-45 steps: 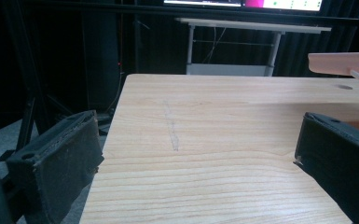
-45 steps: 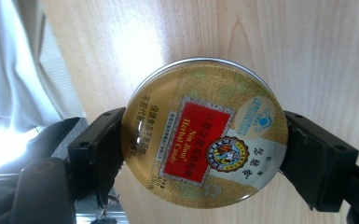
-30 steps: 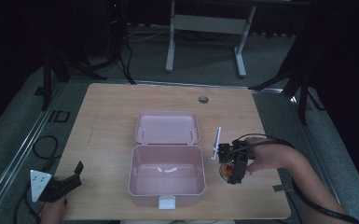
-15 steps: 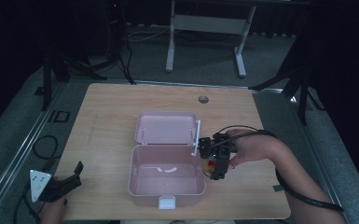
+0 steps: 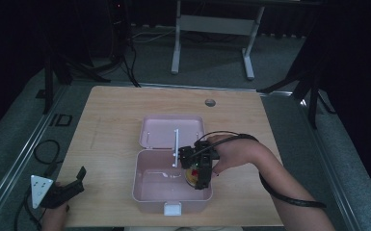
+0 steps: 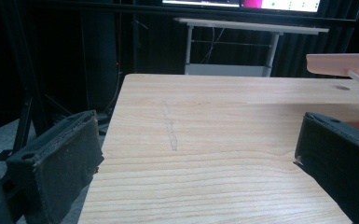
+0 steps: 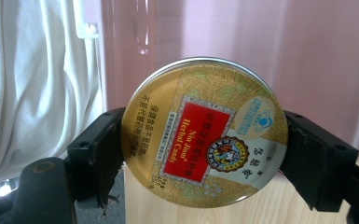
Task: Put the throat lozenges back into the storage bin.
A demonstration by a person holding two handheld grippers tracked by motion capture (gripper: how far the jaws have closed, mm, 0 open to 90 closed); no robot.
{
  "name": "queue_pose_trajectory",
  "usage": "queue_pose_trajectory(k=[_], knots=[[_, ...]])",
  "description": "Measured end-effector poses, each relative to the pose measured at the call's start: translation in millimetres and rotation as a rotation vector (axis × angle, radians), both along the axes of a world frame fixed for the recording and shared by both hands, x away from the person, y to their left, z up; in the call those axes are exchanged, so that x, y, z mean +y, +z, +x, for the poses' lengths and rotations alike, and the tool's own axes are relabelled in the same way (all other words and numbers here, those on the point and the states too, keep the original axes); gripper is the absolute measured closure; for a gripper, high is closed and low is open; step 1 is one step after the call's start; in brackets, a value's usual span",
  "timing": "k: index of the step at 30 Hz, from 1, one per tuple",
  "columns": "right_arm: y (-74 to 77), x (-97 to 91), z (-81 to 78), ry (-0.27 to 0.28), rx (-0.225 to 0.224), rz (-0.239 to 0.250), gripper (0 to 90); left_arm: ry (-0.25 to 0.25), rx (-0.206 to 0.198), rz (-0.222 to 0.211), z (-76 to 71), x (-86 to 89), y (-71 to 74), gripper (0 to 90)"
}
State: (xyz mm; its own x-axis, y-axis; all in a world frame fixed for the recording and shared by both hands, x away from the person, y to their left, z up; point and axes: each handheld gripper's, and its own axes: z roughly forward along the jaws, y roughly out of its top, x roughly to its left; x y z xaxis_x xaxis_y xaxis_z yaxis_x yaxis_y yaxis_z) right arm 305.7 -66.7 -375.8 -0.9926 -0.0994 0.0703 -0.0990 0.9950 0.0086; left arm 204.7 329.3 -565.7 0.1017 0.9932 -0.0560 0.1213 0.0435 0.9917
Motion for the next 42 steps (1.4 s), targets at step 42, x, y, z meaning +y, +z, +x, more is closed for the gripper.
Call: queue_pose_trajectory(k=[42], knots=[[-117.9,19.0,6.9,0.040,0.050,-0.189,20.2,-0.009,0.004,0.005,0.5,-0.2,0.1,0.9]])
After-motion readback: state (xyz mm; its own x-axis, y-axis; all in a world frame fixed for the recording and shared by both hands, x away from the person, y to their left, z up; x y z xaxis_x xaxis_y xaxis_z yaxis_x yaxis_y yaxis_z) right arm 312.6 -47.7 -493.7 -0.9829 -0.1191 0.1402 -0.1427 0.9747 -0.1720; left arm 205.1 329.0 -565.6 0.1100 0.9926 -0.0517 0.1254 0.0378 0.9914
